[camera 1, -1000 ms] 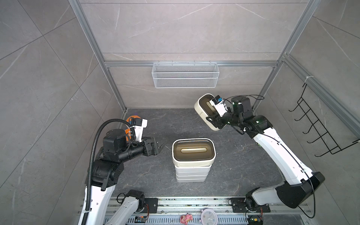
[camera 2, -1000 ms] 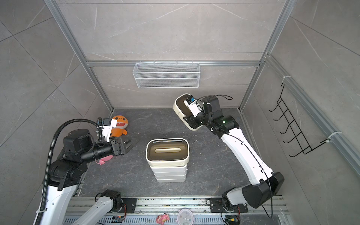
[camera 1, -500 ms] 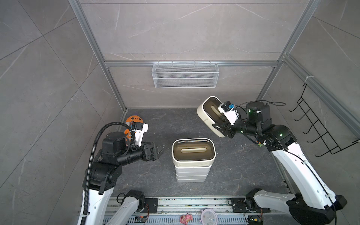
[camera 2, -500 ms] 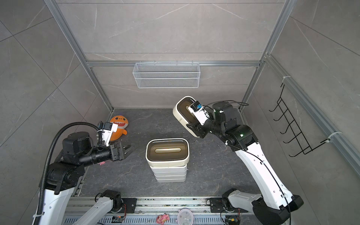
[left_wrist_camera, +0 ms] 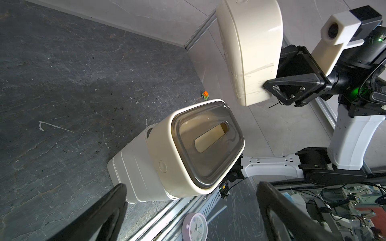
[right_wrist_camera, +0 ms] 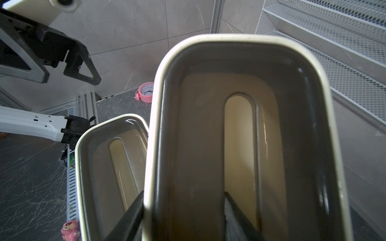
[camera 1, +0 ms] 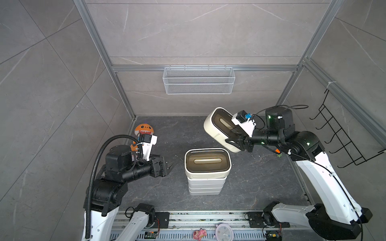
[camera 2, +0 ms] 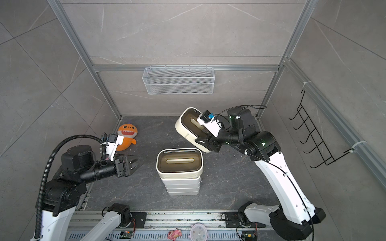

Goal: Stack the tissue boxes
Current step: Place the tissue box at the tissue box.

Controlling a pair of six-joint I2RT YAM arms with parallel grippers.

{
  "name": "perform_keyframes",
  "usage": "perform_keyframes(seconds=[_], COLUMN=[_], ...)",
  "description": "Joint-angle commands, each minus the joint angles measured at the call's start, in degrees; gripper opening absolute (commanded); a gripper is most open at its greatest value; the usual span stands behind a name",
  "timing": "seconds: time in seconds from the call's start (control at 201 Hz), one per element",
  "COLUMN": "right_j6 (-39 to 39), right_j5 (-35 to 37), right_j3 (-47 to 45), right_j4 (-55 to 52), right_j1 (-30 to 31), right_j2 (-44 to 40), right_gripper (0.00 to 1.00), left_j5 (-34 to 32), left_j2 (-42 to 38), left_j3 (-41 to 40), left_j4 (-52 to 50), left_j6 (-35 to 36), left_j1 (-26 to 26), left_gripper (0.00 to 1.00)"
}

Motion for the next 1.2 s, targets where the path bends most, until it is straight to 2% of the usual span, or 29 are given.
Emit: perform_keyframes(seconds=[0.0,0.155,0.469,0.783,1.197], right_j6=[-2.0,-2.8,-4.1,-7.5,-12.9], right_j5=[-0.5,-1.8,-4.3,-8.1,-7.2], right_j3=[1.8,1.1,5.7,6.7,9.6], right_j4=[-0.3,-0.8,-4.3,-8.5,-12.1], right_j1=[1.4,1.9,2.3,5.0,9.3], right_j2=[-0.6,-1.0,0.6,2.3,3.3], right_gripper=[0.42,0.42,0.42,0.42,0.41], left_j5=[0.0,0.5,1.1,2.6,0.9], left_j2=[-0.4,-0.2,-0.9,-0.3,0.3], left_j3=[1.4,1.2,3.6,6.4,3.8], left_j4=[-0.6,-0.3,-0.3,-3.3,-3.5], left_j6=[1.7,0.9,-0.7,-1.2,-1.2], left_j1=[-0.1,-0.1,-0.1,-0.2,-0.1], left_gripper=[1.00,1.00,1.00,1.00,1.00])
